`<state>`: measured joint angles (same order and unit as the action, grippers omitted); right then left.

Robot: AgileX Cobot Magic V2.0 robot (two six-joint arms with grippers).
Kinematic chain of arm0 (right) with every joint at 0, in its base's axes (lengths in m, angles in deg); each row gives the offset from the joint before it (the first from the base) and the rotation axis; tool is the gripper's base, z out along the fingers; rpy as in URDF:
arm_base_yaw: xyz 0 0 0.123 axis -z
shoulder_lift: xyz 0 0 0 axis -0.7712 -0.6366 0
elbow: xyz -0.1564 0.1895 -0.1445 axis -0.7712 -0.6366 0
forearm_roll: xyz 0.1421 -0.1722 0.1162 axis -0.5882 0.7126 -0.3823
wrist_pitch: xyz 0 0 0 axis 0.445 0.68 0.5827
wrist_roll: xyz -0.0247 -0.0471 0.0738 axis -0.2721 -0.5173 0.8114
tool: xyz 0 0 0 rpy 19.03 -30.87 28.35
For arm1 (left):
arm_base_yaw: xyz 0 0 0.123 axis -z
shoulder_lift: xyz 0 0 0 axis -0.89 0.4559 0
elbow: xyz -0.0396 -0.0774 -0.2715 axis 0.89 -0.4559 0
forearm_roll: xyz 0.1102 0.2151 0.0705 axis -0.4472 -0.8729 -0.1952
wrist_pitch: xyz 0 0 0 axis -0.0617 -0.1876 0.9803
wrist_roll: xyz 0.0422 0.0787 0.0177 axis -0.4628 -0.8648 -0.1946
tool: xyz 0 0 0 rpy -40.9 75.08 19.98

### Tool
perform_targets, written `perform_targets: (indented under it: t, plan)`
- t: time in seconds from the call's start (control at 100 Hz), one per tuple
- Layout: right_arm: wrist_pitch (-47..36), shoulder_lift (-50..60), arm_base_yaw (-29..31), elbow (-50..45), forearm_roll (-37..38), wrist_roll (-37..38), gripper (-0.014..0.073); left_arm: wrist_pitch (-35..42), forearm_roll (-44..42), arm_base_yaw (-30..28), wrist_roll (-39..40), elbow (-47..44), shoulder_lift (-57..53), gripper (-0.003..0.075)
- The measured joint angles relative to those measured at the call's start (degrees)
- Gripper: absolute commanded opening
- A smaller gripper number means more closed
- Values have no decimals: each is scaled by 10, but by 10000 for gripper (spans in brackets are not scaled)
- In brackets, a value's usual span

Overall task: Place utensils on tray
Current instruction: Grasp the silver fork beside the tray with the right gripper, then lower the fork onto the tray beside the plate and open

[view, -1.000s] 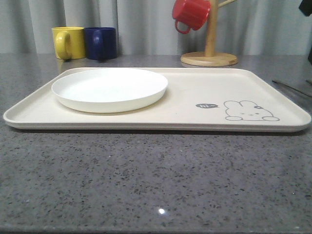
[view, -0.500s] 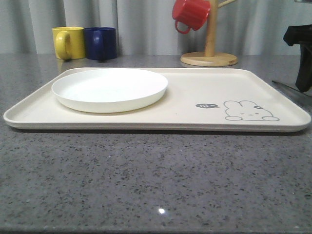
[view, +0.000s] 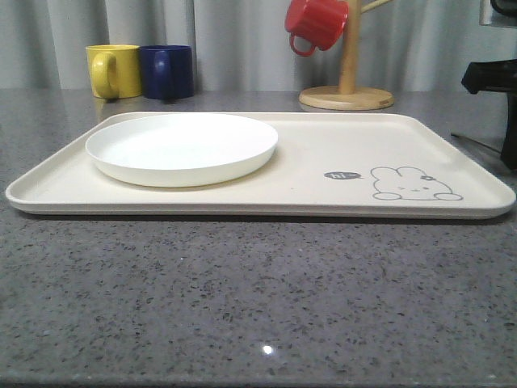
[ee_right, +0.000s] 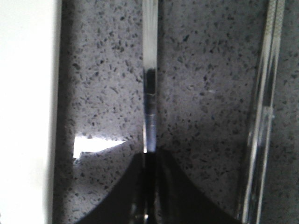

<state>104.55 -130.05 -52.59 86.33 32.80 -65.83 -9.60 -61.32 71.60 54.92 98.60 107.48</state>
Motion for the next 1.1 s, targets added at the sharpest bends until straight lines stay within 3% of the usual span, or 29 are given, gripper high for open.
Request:
perform_targets:
  t: [0.5,0.85,1.1]
  plan:
    - [68,16,-13,72,-34,12,-31,0,0,0,0,0,0,-17]
    - [13,61,-145,74,-35,153,-38,1,0,0,0,0,0,-17]
    - [-35,30,-227,74,44,296,-38,1,0,0,0,0,0,-17]
